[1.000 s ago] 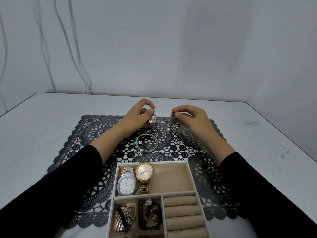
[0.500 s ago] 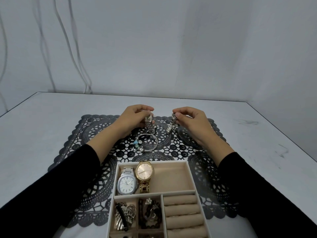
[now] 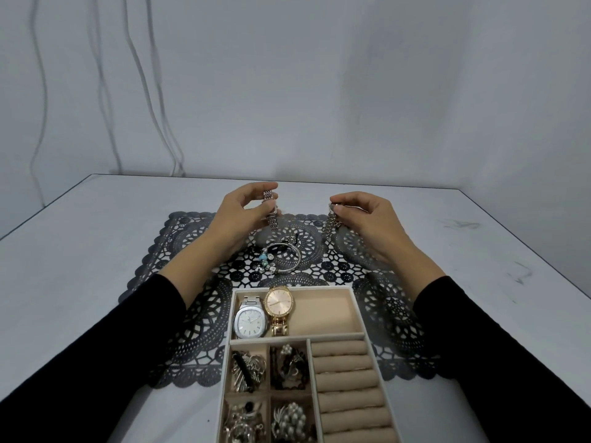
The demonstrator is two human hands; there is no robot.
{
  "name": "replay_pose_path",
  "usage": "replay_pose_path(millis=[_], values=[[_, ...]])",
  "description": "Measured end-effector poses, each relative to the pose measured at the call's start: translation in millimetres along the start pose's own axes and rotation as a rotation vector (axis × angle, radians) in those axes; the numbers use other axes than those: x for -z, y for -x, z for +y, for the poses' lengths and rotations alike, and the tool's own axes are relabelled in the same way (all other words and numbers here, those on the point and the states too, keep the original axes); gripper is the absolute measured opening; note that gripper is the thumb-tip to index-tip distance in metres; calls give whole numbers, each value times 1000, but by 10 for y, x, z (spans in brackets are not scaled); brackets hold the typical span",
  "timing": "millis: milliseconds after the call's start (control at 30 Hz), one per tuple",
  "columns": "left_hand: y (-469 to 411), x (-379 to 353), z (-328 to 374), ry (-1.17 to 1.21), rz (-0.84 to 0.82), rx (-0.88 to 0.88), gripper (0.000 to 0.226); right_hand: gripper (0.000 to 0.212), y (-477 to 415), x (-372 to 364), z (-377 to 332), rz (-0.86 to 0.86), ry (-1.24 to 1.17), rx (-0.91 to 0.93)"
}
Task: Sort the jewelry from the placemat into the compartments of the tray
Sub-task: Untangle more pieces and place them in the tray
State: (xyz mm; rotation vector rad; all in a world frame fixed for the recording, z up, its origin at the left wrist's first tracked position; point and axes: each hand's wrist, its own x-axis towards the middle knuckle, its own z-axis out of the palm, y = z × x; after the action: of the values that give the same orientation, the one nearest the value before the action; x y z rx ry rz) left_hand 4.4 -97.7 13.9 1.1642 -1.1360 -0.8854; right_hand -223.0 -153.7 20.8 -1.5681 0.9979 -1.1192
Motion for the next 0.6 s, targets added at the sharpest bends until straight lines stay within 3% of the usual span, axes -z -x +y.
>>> replay_pose_path(millis=[300,600], values=[[583,194,226,-179,65,-84,31,17,433,-12,-264,-72,-91,95],[1097,258,320,-106,58,-115,36,18,964,-64,-457,-234,-164,92]])
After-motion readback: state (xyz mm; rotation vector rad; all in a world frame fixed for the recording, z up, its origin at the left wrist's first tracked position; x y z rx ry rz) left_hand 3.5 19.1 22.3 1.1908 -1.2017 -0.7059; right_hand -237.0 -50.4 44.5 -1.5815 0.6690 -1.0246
